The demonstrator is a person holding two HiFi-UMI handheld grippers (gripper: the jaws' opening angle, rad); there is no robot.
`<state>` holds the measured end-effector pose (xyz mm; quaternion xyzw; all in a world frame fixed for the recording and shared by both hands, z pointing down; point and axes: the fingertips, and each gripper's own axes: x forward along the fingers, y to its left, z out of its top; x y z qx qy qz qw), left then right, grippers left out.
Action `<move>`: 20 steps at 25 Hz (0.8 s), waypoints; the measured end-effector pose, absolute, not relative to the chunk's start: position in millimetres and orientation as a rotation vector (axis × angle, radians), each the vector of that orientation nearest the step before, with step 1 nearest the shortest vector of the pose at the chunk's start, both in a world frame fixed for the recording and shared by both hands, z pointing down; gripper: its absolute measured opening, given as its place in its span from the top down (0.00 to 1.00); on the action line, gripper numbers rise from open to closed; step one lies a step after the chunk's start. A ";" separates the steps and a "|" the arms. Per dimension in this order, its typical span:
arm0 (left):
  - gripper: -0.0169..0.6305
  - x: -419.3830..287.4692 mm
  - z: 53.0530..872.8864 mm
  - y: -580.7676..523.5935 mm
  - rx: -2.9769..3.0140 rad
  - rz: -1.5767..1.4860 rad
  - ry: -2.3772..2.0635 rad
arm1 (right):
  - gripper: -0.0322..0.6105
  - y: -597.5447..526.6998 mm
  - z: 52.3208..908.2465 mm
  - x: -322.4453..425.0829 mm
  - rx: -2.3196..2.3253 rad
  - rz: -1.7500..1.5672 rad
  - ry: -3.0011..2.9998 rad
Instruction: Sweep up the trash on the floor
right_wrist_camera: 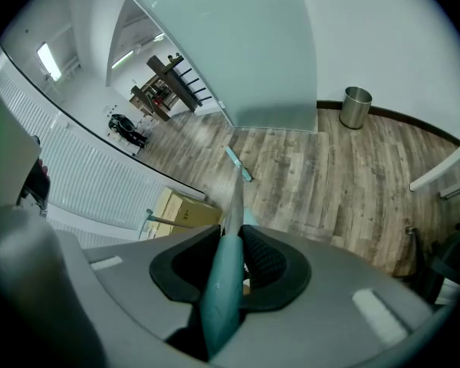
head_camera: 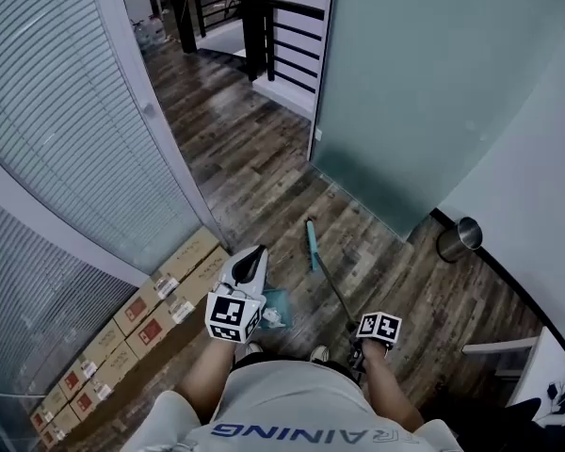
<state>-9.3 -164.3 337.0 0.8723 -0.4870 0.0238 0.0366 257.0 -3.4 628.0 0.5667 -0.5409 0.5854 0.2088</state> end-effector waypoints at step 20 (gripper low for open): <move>0.97 -7.6 320.9 -147.1 2.647 0.024 -1.540 | 0.79 -20.6 608.3 252.5 1.595 1.550 -1.633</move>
